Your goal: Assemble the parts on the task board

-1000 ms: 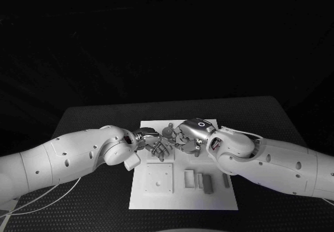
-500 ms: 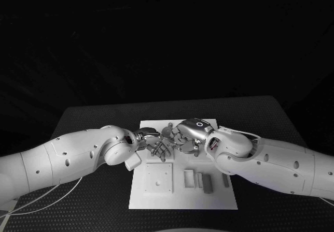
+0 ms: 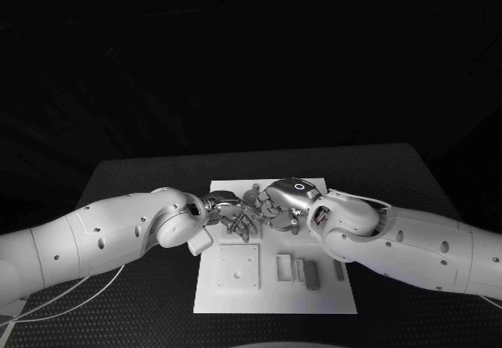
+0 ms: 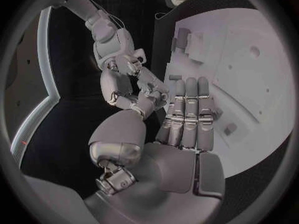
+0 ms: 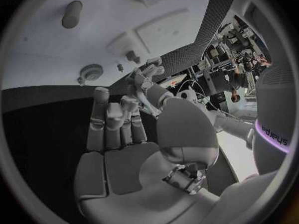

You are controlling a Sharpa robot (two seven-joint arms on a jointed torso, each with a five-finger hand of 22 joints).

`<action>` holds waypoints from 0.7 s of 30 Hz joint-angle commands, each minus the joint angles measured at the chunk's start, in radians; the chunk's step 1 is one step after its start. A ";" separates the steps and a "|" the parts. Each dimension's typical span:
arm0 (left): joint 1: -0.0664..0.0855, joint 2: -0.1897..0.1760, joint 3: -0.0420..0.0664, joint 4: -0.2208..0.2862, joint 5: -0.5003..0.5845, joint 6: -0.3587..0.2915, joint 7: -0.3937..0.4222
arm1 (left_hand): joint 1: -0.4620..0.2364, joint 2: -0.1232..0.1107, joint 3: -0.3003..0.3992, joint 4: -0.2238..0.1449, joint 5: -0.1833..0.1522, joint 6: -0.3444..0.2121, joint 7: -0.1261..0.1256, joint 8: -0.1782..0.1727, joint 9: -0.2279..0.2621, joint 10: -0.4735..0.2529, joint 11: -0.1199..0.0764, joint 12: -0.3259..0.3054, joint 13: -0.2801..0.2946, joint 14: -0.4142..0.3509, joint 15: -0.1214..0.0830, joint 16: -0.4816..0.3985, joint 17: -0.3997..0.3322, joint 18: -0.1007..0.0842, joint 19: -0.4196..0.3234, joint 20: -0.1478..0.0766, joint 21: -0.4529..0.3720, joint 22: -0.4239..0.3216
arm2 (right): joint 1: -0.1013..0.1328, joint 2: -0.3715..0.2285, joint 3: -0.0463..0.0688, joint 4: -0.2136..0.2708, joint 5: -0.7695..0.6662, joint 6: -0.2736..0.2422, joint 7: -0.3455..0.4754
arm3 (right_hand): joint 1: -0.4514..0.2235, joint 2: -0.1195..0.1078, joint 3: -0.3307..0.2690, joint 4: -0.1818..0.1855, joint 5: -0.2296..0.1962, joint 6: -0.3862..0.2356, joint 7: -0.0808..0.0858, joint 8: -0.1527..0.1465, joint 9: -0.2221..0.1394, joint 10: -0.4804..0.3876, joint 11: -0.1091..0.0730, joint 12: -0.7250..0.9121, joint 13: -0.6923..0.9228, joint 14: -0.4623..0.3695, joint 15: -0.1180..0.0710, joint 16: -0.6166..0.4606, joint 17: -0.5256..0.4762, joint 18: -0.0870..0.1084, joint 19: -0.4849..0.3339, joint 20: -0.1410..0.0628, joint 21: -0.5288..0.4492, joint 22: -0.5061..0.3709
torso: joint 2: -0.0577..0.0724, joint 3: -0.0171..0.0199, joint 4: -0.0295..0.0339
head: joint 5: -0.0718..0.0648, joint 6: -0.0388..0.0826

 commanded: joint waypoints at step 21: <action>0.001 0.002 0.000 0.005 -0.010 0.015 0.008 | 0.052 0.015 0.065 -0.036 -0.005 0.069 -0.026 0.041 0.006 0.031 -0.012 0.008 0.008 0.022 -0.006 -0.013 0.017 0.001 0.007 -0.002 -0.001 0.002 | 0.000 0.002 0.001 -0.001 0.007 0.020 0.014 | 0.005 0.004 0.004 0.000 0.003 0.026 0.024 0.004 0.000 0.000 -0.004 0.003 -0.005 0.000 -0.005 0.002 -0.003 0.014 0.000 -0.005 0.005 0.019 | 0.000 0.0005 -0.0007 | 0.002 -0.002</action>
